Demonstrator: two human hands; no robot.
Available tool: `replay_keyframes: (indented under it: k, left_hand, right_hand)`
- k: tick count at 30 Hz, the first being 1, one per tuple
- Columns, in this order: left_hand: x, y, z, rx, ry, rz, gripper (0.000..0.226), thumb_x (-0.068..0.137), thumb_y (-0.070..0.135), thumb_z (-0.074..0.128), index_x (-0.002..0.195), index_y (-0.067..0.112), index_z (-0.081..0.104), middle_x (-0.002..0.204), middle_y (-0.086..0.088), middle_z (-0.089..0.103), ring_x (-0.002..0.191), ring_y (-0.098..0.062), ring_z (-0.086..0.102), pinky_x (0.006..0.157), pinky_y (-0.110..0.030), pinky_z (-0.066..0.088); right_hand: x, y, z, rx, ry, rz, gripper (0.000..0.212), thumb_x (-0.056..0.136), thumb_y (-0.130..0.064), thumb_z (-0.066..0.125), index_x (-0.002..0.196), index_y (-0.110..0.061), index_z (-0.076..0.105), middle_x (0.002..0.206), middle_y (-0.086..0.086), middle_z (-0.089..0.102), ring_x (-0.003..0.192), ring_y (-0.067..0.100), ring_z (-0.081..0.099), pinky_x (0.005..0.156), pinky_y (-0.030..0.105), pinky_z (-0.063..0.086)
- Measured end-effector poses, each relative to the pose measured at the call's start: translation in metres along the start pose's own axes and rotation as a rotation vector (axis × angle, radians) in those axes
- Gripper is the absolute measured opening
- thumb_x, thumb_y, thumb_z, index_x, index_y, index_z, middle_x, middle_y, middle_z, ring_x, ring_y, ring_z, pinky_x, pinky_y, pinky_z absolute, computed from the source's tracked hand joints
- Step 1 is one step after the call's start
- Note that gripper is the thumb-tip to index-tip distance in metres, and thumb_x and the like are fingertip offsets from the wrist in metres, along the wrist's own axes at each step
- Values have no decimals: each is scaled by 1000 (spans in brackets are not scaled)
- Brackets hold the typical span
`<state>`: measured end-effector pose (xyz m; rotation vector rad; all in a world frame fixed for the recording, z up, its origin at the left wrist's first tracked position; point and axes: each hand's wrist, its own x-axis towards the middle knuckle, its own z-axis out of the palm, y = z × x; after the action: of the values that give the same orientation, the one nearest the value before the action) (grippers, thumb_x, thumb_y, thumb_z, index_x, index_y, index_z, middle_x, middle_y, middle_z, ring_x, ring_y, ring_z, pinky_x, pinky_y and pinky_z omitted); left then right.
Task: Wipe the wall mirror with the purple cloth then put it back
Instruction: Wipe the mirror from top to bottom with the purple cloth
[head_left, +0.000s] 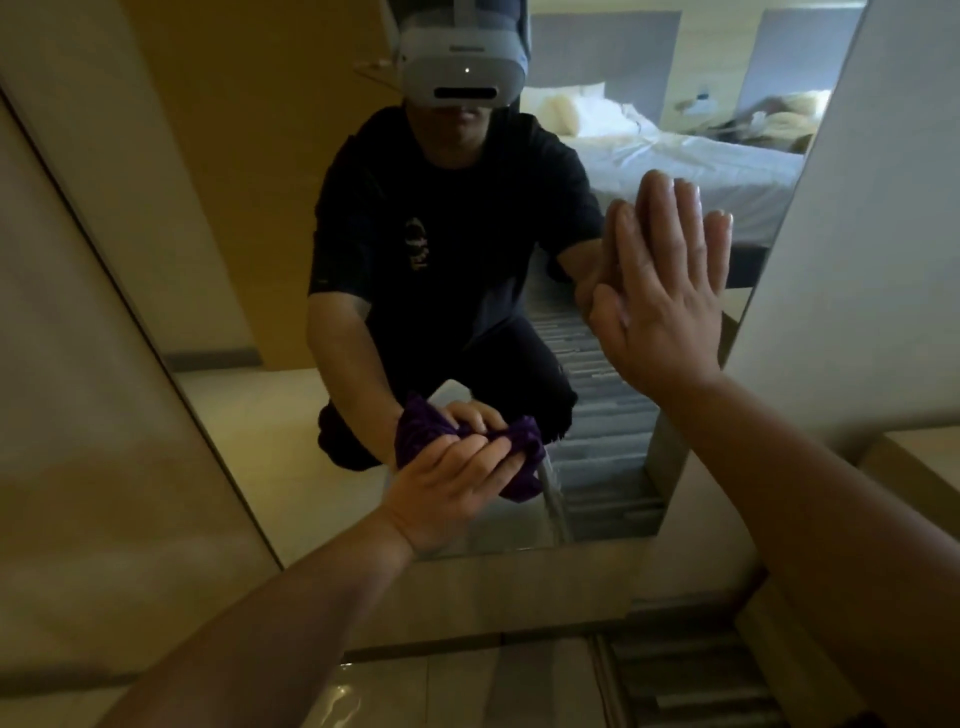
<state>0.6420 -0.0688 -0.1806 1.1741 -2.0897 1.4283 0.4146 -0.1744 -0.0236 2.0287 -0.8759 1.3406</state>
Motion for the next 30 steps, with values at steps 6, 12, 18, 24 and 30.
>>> replay_keyframes:
  k: [6, 12, 18, 24, 30]
  left_hand:
    - [20, -1, -29, -111, -42, -112, 37, 94, 20, 64, 130, 21, 61, 124, -4, 53, 107, -24, 54, 90, -41, 45]
    - [144, -72, -80, -109, 244, -265, 32, 98, 8, 48, 123, 13, 66, 118, -15, 63, 105, -35, 57, 85, -46, 43]
    - [280, -127, -104, 98, 417, -229, 34, 89, 5, 55, 120, 12, 68, 113, -14, 66, 100, -35, 62, 84, -43, 44]
    - [255, -97, -74, 144, 448, -158, 26, 95, 10, 57, 117, 14, 69, 106, -10, 68, 94, -32, 61, 81, -43, 43]
    - [155, -23, -21, 69, 294, -20, 31, 94, 15, 59, 124, 16, 66, 114, -5, 60, 99, -25, 55, 84, -39, 44]
  right_hand:
    - [-14, 20, -27, 45, -64, 61, 57, 104, -34, 37, 155, -14, 22, 162, 10, 9, 152, 33, 8, 123, 52, 7]
    - [-26, 49, -19, -46, -151, 141, 64, 101, -38, 33, 156, -7, 18, 163, 16, 8, 151, 30, -1, 123, 51, 5]
    - [-29, 52, -11, -29, -98, 124, 64, 102, -41, 30, 156, -9, 18, 163, 12, 5, 152, 29, -2, 122, 54, 11]
    - [-31, 57, -4, 23, -5, 82, 62, 101, -36, 37, 153, -4, 24, 161, 16, 13, 151, 32, 4, 121, 54, 16]
    - [-31, 56, 4, 53, 91, 69, 58, 100, -29, 40, 149, 0, 31, 156, 27, 25, 149, 34, 9, 121, 54, 17]
